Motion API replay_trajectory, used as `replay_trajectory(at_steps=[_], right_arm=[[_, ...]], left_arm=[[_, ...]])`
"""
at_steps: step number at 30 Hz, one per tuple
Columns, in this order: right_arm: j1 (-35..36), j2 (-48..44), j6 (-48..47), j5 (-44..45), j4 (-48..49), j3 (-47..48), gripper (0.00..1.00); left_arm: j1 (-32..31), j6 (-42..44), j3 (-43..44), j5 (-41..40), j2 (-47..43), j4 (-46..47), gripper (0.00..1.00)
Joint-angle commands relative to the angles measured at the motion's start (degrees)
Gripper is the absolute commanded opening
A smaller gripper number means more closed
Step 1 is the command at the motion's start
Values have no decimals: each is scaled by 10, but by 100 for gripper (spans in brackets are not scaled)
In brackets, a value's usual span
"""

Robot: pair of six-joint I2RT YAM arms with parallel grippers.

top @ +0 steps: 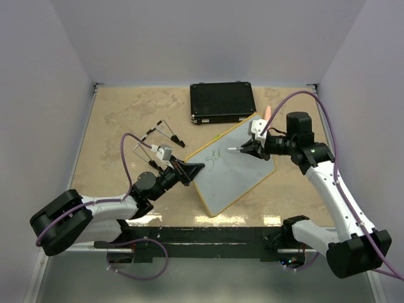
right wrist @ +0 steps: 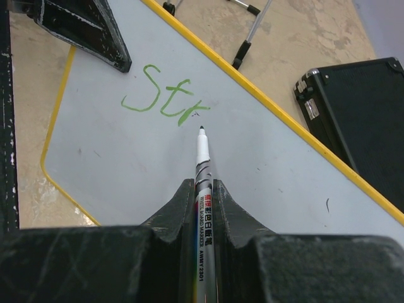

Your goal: Write a sentence on the whiteboard

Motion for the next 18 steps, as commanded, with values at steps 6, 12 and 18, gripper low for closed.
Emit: replay_trajectory(at_steps=[6,12,18], right_arm=[[-2,-9,-1,-21,8,-5,0],[-3,-8,0,-20,11,-6,0],[-3,-6,0,-18,12,-7,0]], left_arm=[[-1,50,-13,21,1,-25,0],[-1,50,-12,20,2,-24,0],[-1,50,-12,20,1,-25,0]])
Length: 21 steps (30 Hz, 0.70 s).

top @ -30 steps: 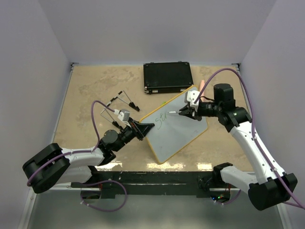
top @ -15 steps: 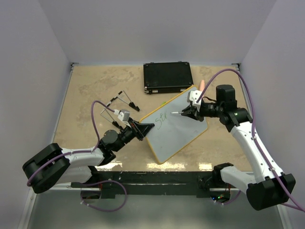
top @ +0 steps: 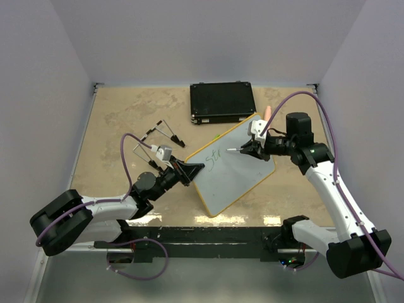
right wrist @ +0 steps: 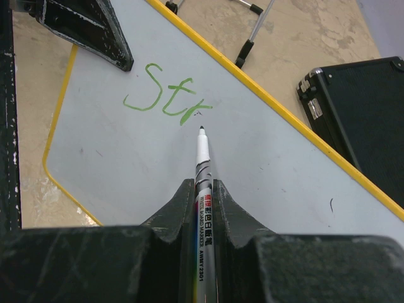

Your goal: Write a sentence on the whiteboard

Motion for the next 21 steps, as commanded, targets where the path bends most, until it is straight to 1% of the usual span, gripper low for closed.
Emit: replay_trajectory(at_steps=[1,10,21], right_arm=[[-2,-5,-1,-14,11,-3,0],[-2,-4,-6,-15,9,-9,0],[-2,19,-44,-4,-14,0,0]], left_arm=[[-1,49,-11,21,2,-27,0],[-1,48,-11,20,0,-26,0],[0,48,-12,21,1,-25,0]])
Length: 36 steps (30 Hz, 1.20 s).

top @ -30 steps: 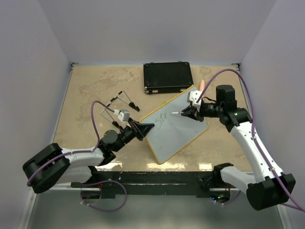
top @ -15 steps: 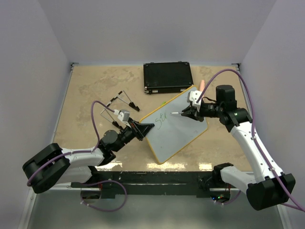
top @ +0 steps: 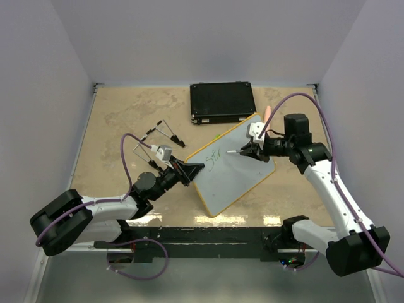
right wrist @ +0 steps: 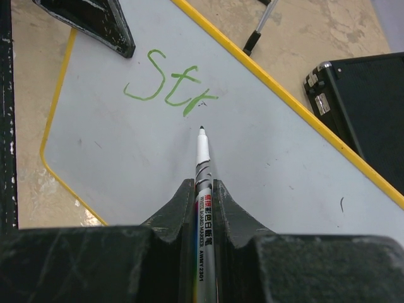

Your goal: Write a sentence on the whiteboard

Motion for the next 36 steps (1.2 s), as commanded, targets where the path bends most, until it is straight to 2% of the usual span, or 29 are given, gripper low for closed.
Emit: replay_trajectory(at_steps=[1,17,36], right_arm=[[-2,13,-17,-3,-7,10,0],[20,50,17,0,35,31,0],[19,36,78,14,92,30,0]], left_arm=[[0,48,-11,23,2,-25,0],[1,48,-8,28,5,-24,0],[2,48,-7,31,11,-21,0]])
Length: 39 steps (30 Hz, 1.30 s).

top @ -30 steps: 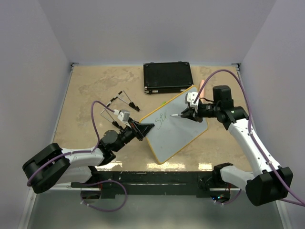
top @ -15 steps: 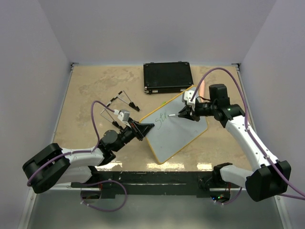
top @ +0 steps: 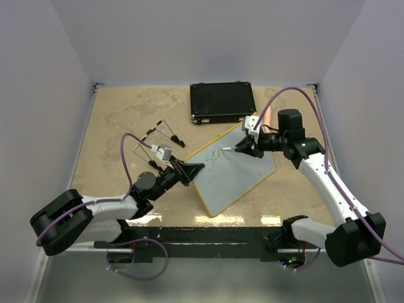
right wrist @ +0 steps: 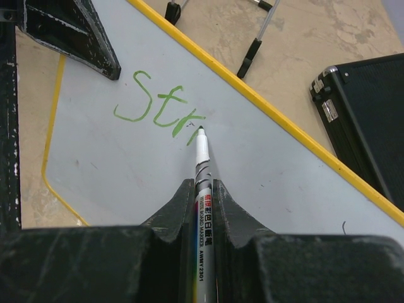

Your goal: Write a sentence on the whiteboard

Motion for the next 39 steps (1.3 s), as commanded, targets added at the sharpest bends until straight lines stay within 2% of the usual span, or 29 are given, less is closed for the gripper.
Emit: replay_trajectory(at_steps=[1,12,25,39], right_arm=[[0,-15,22,16,41,21,0],[-15,-19,27,37,37,11,0],[-16,8,-75,30,-67,7,0],[-15,25,-53,-6,-50,28,0]], left_arm=[[0,49,-6,28,9,-22,0],[8,50,-11,29,-8,-35,0],[10,49,-13,32,-4,-28,0],[10,45,-12,35,7,-17,0]])
